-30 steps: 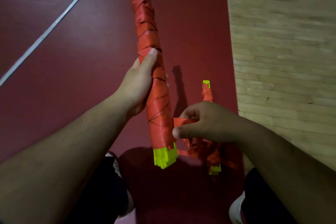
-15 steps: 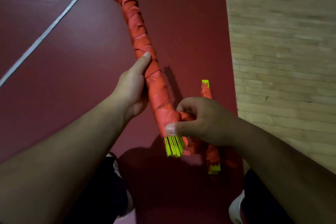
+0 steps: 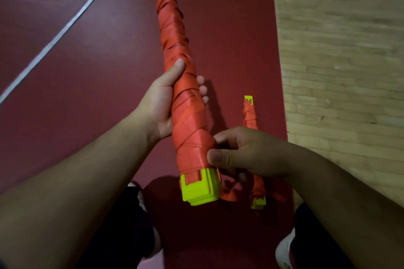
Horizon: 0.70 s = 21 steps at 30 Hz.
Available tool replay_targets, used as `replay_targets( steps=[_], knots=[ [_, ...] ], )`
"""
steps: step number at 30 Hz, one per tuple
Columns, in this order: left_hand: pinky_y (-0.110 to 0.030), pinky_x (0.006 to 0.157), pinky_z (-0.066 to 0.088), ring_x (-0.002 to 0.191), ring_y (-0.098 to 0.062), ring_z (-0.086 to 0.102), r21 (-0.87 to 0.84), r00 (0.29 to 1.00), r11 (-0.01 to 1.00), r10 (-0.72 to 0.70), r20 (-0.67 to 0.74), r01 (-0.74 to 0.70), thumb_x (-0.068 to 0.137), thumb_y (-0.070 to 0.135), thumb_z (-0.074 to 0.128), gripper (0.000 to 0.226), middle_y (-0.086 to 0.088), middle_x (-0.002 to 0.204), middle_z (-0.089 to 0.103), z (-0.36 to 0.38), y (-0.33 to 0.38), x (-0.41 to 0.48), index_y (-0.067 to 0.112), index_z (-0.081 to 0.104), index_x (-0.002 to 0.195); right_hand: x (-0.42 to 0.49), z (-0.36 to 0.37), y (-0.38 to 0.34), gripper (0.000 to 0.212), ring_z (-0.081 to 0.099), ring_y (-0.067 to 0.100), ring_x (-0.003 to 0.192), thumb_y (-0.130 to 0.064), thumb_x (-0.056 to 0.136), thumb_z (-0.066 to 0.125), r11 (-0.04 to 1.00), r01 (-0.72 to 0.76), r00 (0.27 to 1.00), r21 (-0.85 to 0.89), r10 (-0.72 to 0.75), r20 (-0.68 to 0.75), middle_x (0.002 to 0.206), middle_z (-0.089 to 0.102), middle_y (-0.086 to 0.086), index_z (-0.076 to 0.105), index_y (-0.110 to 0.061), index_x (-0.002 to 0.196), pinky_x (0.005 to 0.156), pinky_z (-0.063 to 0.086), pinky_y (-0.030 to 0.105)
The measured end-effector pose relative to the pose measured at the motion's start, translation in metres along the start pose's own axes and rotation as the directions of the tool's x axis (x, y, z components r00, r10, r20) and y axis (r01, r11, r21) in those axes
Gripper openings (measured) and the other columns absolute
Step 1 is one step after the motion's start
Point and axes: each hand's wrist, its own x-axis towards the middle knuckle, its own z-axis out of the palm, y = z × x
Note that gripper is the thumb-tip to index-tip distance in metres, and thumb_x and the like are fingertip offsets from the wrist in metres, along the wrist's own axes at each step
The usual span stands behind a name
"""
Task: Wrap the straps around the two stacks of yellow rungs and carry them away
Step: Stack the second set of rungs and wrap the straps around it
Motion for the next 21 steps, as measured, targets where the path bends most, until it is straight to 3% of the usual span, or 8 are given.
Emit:
replay_targets(
  steps=[3,6,9,12,14,17,19,21],
  knots=[
    [-0.028,0.064,0.058,0.063,-0.015,0.065,0.020,1.000,1.000,0.002,-0.019,-0.001,0.099,0.048,0.051,0.058,-0.005,0.072,0.067,-0.0012,-0.0022,0.0015,0.009,0.076,0.064,-0.0011,0.0005,-0.0030,0.034,0.049,0.017,0.051,-0.063,0.077,0.062,0.998,-0.067,0.998,0.017,0.067,0.019,0.065,0.051,0.008,0.068,-0.029,0.075,0.052,0.043,0.031],
    [-0.028,0.063,0.057,0.061,-0.016,0.065,0.038,0.998,0.999,0.019,-0.053,-0.017,0.099,0.046,0.051,0.057,-0.006,0.070,0.067,-0.0017,-0.0017,0.0018,0.009,0.076,0.064,-0.0009,-0.0006,-0.0028,0.032,0.047,0.019,0.053,-0.063,0.080,0.063,0.997,-0.075,0.997,0.029,0.075,0.011,0.065,0.051,0.007,0.066,-0.033,0.070,0.053,0.041,0.031],
    [-0.030,0.063,0.056,0.063,-0.017,0.064,0.064,0.994,0.998,0.034,-0.106,-0.027,0.098,0.044,0.054,0.044,-0.007,0.071,0.067,-0.0003,0.0004,0.0002,0.006,0.069,0.080,-0.0003,0.0005,-0.0017,0.036,0.043,0.022,0.056,-0.065,0.079,0.062,0.997,-0.066,0.997,0.039,0.067,-0.027,0.064,0.050,0.003,0.064,-0.031,0.068,0.053,0.038,0.032],
    [-0.031,0.059,0.057,0.065,-0.019,0.068,0.139,0.984,0.990,0.047,-0.174,-0.022,0.096,0.042,0.061,0.038,-0.007,0.077,0.071,0.0018,-0.0006,-0.0019,0.005,0.063,0.105,0.0009,0.0036,-0.0010,0.048,0.046,0.020,0.058,-0.071,0.075,0.059,0.999,-0.053,0.993,0.007,0.054,-0.109,0.063,0.052,0.000,0.062,-0.023,0.073,0.056,0.041,0.039],
    [-0.034,0.057,0.058,0.066,-0.021,0.070,0.175,0.973,0.983,0.096,-0.211,-0.059,0.095,0.037,0.064,0.042,-0.009,0.084,0.071,0.0017,-0.0039,-0.0019,0.006,0.056,0.122,0.0030,0.0064,-0.0008,0.044,0.054,0.016,0.061,-0.064,0.079,0.066,0.993,-0.009,0.991,-0.114,-0.007,-0.137,0.067,0.062,0.004,0.066,-0.020,0.077,0.061,0.048,0.043],
    [-0.037,0.056,0.058,0.065,-0.025,0.070,0.222,0.969,0.968,0.161,-0.190,-0.117,0.098,0.033,0.061,0.035,-0.012,0.084,0.070,0.0046,-0.0052,-0.0031,0.011,0.050,0.122,0.0055,0.0088,0.0035,0.034,0.070,0.019,0.076,-0.052,0.081,0.075,0.976,-0.036,0.991,-0.215,0.007,-0.134,0.086,0.075,0.004,0.074,-0.021,0.095,0.080,0.057,0.048],
    [-0.036,0.059,0.058,0.067,-0.026,0.070,0.210,0.979,0.972,0.141,-0.144,-0.110,0.100,0.038,0.054,0.037,-0.012,0.084,0.070,0.0061,-0.0039,-0.0039,0.010,0.050,0.125,0.0048,0.0074,0.0041,0.032,0.072,0.013,0.085,-0.053,0.082,0.074,0.967,-0.049,0.993,-0.248,0.020,-0.116,0.092,0.076,-0.005,0.074,-0.027,0.100,0.085,0.057,0.045],
    [-0.035,0.063,0.058,0.071,-0.026,0.069,0.167,0.993,0.982,0.096,-0.064,-0.084,0.103,0.045,0.043,0.039,-0.012,0.087,0.070,0.0059,-0.0007,-0.0045,0.013,0.054,0.123,0.0019,0.0060,0.0003,0.022,0.069,-0.001,0.082,-0.048,0.085,0.072,0.974,-0.022,0.997,-0.227,0.005,-0.074,0.088,0.075,-0.016,0.074,-0.030,0.097,0.079,0.054,0.029]
  ],
)
